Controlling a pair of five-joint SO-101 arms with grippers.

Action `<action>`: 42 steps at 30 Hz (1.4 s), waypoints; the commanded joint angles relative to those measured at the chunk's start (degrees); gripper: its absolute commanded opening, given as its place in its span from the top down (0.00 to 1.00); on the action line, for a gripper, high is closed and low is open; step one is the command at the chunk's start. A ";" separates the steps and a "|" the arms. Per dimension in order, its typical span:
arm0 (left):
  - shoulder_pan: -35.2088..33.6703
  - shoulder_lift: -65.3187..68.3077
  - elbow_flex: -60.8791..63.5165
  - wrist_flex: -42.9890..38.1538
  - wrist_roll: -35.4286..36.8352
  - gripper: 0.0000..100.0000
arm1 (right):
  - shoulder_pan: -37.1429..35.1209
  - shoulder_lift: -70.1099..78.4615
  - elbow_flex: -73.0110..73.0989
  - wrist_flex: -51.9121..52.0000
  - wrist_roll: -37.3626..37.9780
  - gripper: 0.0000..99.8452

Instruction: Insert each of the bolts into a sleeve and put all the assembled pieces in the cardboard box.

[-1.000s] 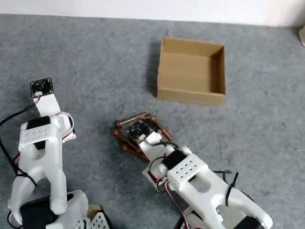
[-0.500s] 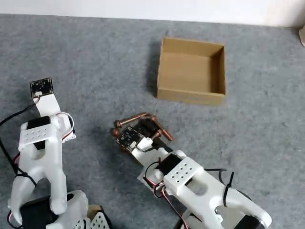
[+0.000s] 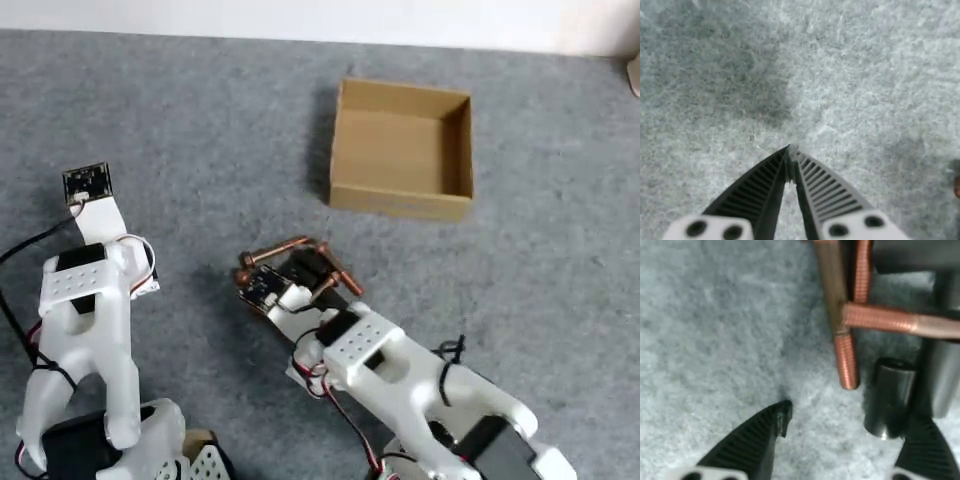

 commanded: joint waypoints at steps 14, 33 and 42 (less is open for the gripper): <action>-0.57 -0.13 -2.59 -1.05 0.18 0.98 | 9.98 3.30 -1.71 -1.10 -2.37 0.99; -0.31 -0.13 -2.51 -1.05 0.09 0.98 | 10.77 -22.37 -7.16 17.19 -2.29 0.99; 5.23 -0.13 -2.42 -0.79 0.35 0.98 | 17.45 -33.27 -5.93 17.63 -2.29 0.99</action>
